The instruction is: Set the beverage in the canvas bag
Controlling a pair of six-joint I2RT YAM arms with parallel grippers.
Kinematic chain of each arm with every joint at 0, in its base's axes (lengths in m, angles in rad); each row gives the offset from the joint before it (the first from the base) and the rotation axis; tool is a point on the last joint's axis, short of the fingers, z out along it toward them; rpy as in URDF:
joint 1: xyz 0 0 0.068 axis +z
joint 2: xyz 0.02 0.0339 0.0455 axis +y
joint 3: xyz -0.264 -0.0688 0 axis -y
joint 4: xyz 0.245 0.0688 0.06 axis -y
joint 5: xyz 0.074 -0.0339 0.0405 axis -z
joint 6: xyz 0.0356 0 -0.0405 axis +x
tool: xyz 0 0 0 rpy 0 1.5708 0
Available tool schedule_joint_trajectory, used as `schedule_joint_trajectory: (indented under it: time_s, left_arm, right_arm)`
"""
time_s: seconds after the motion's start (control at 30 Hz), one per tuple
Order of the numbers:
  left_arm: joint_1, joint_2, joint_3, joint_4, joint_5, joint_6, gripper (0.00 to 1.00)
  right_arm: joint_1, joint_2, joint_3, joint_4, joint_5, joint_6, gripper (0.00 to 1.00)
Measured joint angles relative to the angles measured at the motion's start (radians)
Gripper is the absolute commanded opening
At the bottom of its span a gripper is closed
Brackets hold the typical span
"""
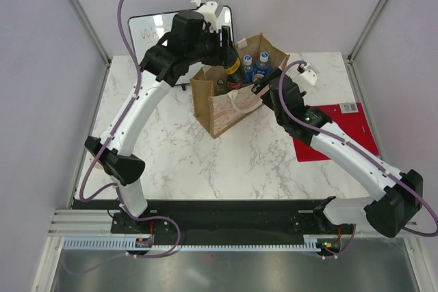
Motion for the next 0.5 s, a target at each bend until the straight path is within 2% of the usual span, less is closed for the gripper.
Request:
schedule_joint_trajectory:
  time_s: [0.17,0.27,0.4,0.5]
  left_arm:
    - [-0.005,0.008,-0.058,0.064,-0.002,0.001,0.02]
    - [-0.005,0.008,-0.093,0.09,-0.018,0.002,0.02]
    - [-0.006,0.019,-0.128,0.123,-0.028,0.005,0.02]
    - [-0.011,0.029,-0.155,0.148,-0.036,0.006,0.02]
  right_arm:
    - [-0.018,0.101,0.003,0.039,-0.026,0.002,0.87]
    - [-0.021,0.137,0.003,0.063,-0.042,0.002,0.84]
    - [-0.025,0.14,0.003,0.093,-0.057,0.002,0.74]
    - [-0.026,0.14,-0.003,0.116,-0.075,0.0,0.73]
